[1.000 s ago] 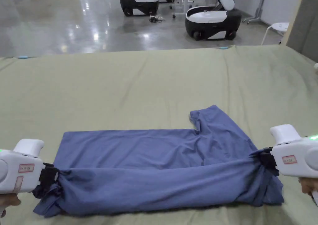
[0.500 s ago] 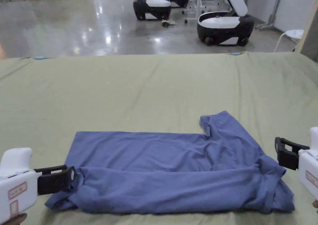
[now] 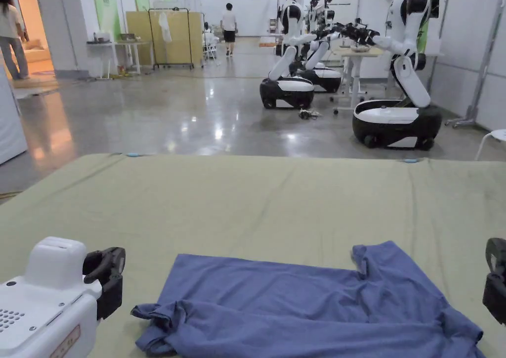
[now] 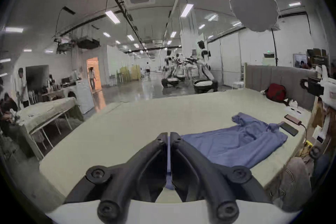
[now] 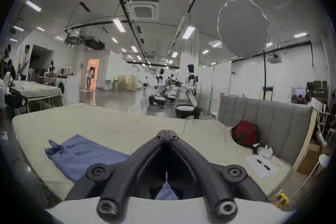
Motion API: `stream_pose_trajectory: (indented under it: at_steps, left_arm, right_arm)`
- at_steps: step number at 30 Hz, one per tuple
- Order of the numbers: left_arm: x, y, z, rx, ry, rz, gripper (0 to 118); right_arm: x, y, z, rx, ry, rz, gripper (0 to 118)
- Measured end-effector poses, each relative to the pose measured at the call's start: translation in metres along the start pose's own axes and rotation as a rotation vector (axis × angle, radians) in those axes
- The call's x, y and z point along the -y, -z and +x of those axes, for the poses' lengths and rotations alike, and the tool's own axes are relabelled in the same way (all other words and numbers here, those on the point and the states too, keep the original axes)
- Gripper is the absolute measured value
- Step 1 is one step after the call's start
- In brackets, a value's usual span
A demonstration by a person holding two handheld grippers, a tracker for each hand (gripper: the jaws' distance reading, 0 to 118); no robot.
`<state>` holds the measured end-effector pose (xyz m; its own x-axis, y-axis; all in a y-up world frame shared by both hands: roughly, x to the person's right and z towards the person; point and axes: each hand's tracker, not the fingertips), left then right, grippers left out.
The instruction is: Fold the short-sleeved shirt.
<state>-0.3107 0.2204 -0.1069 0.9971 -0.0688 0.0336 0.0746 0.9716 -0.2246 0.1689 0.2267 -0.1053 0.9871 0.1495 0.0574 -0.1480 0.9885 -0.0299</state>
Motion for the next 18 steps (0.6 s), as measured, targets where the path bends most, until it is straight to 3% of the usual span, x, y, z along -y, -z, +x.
stream_pose_trajectory:
  at_steps: [4, 7, 9, 10, 11, 12, 15, 18]
  left_arm:
    - [0.039, 0.027, -0.012, 0.043, -0.035, -0.178, 1]
    - [0.077, 0.060, -0.013, 0.058, 0.033, -0.324, 1]
    - [0.096, 0.084, -0.016, 0.053, 0.017, -0.402, 12]
    - [0.101, 0.093, -0.016, 0.064, -0.020, -0.446, 29]
    - [0.105, 0.100, -0.021, 0.088, -0.084, -0.450, 80]
    - [0.107, 0.106, -0.024, 0.080, -0.123, -0.453, 114]
    - [0.103, 0.118, -0.019, 0.087, -0.123, -0.408, 117]
    - [0.104, 0.142, -0.013, 0.103, -0.026, -0.496, 117]
  right_arm:
    - [0.007, -0.001, 0.000, -0.043, -0.014, -0.042, 3]
    - [0.019, 0.003, 0.001, -0.048, -0.011, -0.098, 3]
    - [0.025, 0.008, 0.004, -0.051, 0.012, -0.131, 3]
    - [0.028, 0.010, 0.005, -0.050, 0.024, -0.150, 3]
    - [0.031, 0.012, 0.006, -0.050, 0.028, -0.163, 3]
    - [0.034, 0.014, 0.008, -0.051, 0.024, -0.173, 3]
    - [0.042, 0.020, 0.009, -0.037, 0.012, -0.208, 3]
    - [0.046, 0.028, 0.011, -0.034, 0.035, -0.237, 3]
